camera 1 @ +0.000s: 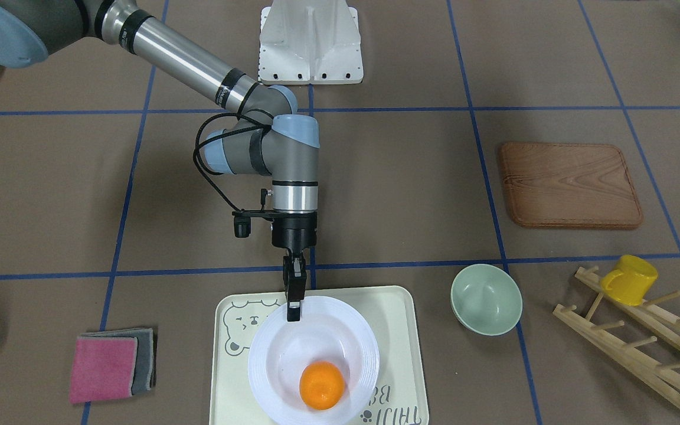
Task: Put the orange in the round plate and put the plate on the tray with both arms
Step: 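Slide the plate with the orange onto the bear tray using the right gripper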
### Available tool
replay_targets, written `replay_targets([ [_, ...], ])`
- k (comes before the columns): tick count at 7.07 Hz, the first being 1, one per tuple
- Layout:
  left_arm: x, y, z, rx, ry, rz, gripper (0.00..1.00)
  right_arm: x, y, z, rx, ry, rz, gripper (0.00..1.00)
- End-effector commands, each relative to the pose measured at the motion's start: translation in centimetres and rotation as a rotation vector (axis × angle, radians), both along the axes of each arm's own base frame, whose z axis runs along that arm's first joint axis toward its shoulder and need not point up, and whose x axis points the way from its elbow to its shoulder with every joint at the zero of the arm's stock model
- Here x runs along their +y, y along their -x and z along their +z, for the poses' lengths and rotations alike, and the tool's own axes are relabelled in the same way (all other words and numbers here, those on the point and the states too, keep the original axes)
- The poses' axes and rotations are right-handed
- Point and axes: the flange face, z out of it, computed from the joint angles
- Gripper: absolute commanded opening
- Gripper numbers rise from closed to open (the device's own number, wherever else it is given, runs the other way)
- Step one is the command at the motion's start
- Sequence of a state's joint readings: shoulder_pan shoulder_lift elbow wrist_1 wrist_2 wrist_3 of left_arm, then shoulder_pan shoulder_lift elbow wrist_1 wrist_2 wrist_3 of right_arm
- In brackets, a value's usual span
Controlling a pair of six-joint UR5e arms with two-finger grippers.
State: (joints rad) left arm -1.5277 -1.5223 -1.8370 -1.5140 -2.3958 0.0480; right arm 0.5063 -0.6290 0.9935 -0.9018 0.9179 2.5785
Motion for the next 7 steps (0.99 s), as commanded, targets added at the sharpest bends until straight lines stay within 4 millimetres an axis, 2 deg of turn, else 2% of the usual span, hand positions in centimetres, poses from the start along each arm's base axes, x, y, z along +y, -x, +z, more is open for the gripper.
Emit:
replay_targets([
  [1, 0.0, 0.0, 0.0, -0.001, -0.001, -0.001, 0.99, 4.0, -0.1, -0.3, 0.205, -0.087, -0.178, 1.00],
  [2, 0.0, 0.0, 0.0, -0.001, -0.001, -0.001, 0.99, 7.2, -4.0, 1.1, 0.277, -0.100, -0.323, 1.00],
  [3, 0.1, 0.0, 0.1, -0.003, -0.001, 0.000, 0.99, 9.4, -7.5, 0.5, 0.384, -0.093, -0.517, 1.00],
  [4, 0.1, 0.0, 0.0, 0.000, -0.001, 0.000, 0.99, 8.4, -12.3, -1.8, 0.494, -0.099, -0.646, 1.00],
  [5, 0.3, 0.0, 1.0, -0.005, 0.024, -0.001, 0.99, 6.3, -17.2, -2.5, 0.531, -0.065, -0.793, 1.00],
  [6, 0.3, 0.2, 1.5, -0.010, 0.032, -0.003, 0.99, 3.7, -22.7, -2.3, 0.574, -0.098, -0.903, 1.00],
  [7, 1.3, 0.4, 2.4, -0.012, 0.051, -0.007, 0.99, 2.1, -27.6, 0.5, 0.630, -0.144, -1.022, 1.00],
])
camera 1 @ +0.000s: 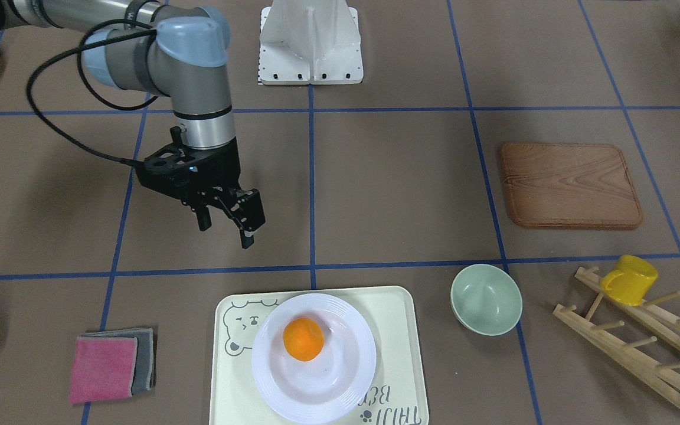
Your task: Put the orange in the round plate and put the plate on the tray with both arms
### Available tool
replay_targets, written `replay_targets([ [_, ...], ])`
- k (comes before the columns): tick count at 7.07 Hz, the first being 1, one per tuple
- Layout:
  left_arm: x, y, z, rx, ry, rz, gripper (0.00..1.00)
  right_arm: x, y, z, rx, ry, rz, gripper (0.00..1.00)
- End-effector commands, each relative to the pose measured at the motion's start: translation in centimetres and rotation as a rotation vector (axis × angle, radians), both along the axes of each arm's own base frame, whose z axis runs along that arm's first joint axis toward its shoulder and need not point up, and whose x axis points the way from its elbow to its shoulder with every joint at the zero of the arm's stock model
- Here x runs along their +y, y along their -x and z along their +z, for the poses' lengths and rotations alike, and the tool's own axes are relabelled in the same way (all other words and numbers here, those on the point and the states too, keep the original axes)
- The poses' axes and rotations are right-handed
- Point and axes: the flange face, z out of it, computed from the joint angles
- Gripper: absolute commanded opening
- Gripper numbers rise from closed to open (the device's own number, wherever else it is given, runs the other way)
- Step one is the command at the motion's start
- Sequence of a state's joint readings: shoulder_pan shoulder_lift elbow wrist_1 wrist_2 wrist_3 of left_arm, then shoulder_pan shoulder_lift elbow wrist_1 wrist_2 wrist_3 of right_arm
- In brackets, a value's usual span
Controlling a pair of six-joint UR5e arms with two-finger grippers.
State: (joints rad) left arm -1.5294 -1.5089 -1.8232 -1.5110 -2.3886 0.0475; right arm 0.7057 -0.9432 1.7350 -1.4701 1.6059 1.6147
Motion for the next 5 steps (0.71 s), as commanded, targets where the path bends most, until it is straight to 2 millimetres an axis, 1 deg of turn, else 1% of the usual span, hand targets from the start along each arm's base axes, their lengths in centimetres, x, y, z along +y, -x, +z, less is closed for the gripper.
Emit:
replay_targets([
  [1, 2.0, 0.5, 2.3, -0.013, 0.046, -0.008, 0.99, -4.4, -12.6, 5.0, 0.075, -0.047, -0.265, 1.00],
  [2, 2.8, 0.8, 2.5, -0.014, 0.047, -0.011, 0.99, -5.4, -17.3, 8.2, 0.108, -0.084, -0.358, 1.00],
  [3, 3.8, 1.0, 2.2, -0.014, 0.037, -0.011, 0.99, -5.9, -21.3, 11.4, 0.140, -0.115, -0.431, 1.00],
  [4, 3.9, 1.0, 2.4, -0.016, 0.044, -0.011, 0.99, -5.8, -25.5, 15.0, 0.168, -0.132, -0.484, 1.00],
  [5, 4.4, 0.9, 2.9, -0.016, 0.056, -0.010, 0.99, -5.1, -29.6, 19.0, 0.198, -0.158, -0.552, 1.00],
])
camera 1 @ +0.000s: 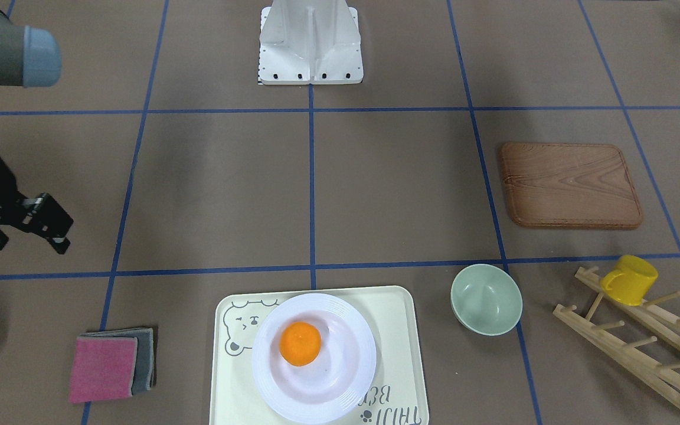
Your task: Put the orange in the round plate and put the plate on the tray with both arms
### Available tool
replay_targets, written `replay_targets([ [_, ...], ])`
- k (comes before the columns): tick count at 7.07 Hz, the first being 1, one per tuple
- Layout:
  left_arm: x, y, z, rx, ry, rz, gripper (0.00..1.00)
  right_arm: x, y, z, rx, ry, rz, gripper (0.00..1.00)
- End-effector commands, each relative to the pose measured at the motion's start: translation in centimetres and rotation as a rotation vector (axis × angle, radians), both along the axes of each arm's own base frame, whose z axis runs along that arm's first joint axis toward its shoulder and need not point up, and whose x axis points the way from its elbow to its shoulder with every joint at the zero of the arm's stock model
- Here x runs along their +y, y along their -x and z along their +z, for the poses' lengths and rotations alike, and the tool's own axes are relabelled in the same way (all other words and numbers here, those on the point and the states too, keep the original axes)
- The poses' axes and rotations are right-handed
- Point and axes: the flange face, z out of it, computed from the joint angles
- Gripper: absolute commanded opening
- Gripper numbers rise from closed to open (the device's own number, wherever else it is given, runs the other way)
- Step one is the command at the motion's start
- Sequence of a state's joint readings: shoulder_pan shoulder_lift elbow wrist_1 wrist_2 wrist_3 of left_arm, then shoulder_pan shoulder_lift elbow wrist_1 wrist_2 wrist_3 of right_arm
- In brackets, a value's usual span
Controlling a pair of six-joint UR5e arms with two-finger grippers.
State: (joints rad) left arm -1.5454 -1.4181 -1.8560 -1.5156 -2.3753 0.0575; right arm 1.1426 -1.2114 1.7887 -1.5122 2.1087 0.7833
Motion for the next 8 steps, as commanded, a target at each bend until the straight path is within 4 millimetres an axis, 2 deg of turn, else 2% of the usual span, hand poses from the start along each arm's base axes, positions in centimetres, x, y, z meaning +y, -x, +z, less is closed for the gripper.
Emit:
replay_targets([
  [1, 0.5, 0.0, 0.4, -0.016, 0.009, -0.003, 0.99, 1.9, -9.2, 9.1, 0.078, -0.067, -0.152, 1.00],
  [2, 0.6, 0.1, 0.5, -0.020, 0.009, -0.005, 0.99, 3.3, -12.5, 12.7, 0.128, -0.078, -0.220, 1.00],
  [3, 0.7, 0.1, 0.6, -0.022, 0.015, -0.004, 0.99, 4.6, -16.5, 15.5, 0.167, -0.086, -0.294, 1.00],
  [5, 0.7, 0.1, 0.5, -0.024, 0.011, 0.003, 0.99, 7.5, -22.0, 19.2, 0.142, -0.041, -0.360, 1.00],
  [7, 0.2, -0.2, 0.1, -0.028, -0.001, 0.012, 0.99, 11.8, -23.4, 23.6, 0.093, 0.014, -0.361, 1.00],
  [8, 0.1, -0.1, -0.2, -0.033, -0.009, 0.010, 0.99, 12.3, -23.5, 24.0, 0.077, 0.033, -0.347, 1.00],
])
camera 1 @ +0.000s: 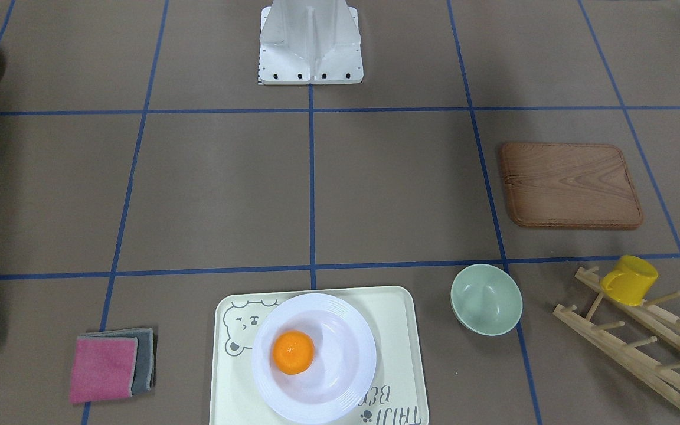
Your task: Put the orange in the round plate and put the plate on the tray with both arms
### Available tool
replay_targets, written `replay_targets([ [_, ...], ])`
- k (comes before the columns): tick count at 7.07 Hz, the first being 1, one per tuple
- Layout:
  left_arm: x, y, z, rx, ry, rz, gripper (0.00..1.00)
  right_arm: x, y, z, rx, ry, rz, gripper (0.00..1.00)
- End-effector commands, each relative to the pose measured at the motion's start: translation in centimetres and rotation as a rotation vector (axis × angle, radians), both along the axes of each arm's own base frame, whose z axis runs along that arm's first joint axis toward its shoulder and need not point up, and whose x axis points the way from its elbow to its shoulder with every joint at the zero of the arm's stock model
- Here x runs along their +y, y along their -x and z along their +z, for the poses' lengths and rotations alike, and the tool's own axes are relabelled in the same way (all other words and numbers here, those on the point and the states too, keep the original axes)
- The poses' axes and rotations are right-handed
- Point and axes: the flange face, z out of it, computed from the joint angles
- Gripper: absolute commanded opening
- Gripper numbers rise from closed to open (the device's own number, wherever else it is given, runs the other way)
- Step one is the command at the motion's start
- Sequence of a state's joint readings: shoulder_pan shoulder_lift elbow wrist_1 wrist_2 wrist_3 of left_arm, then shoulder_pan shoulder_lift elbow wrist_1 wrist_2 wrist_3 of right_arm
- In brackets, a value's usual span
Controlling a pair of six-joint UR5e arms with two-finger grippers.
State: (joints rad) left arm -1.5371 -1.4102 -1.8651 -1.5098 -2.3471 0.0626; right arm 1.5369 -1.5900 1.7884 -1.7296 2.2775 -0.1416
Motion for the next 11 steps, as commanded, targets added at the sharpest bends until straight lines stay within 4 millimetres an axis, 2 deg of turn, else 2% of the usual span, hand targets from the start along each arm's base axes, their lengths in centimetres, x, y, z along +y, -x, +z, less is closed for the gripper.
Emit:
replay_targets([
  [1, 0.05, 0.17, -0.07, -0.024, -0.005, -0.003, 0.99, 1.80, -0.49, 1.69, -0.018, 0.044, 0.018, 1.00],
  [11, 0.47, 0.38, -0.06, -0.050, -0.009, -0.005, 0.99, 1.82, -0.48, 1.98, -0.019, 0.051, 0.026, 1.00],
])
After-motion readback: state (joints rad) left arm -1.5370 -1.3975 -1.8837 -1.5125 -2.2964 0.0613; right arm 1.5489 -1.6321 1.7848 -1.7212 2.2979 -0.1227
